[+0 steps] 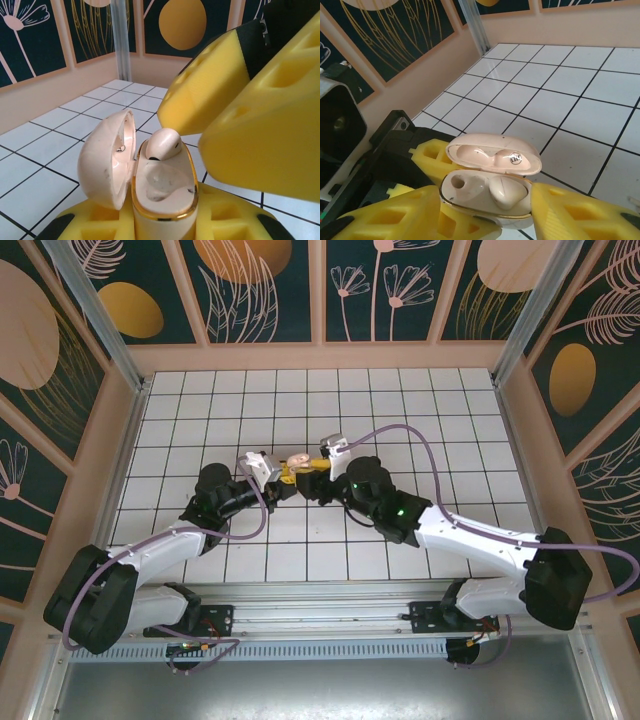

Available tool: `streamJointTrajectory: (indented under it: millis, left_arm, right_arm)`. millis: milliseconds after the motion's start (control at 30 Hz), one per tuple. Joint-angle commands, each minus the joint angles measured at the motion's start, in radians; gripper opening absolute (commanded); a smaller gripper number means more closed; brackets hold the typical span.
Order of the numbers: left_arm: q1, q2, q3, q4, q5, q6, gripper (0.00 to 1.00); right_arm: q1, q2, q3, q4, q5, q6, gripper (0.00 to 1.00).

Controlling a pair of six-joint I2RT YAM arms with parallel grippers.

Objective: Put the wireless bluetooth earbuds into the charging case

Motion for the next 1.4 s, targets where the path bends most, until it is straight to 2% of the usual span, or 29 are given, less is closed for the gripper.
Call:
streamJointTrajectory:
  millis: [0, 600, 933, 1367]
  left_arm:
    - [-0.001, -0.016, 0.035, 0.039, 0.002, 0.023, 0.19]
    - [-0.001, -0.019, 0.034, 0.024, 0.000, 0.034, 0.19]
    - [-0.002, -0.020, 0.034, 0.028, 0.009, 0.030, 0.19]
    - [-0.001, -0.025, 0.031, 0.031, 0.023, 0.031, 0.19]
  right_arm:
    - [-0.013, -0.039, -0.025, 0.076, -0.051, 0.024, 0.54]
    - [-0.079, -0.142, -0.050, 0.142, -0.196, 0.080, 0.59]
    - [-0.155, -0.132, -0.095, 0.150, -0.271, 0.163, 0.45]
    - [-0.161, 0.007, 0.004, 0.019, -0.297, 0.161, 0.37]
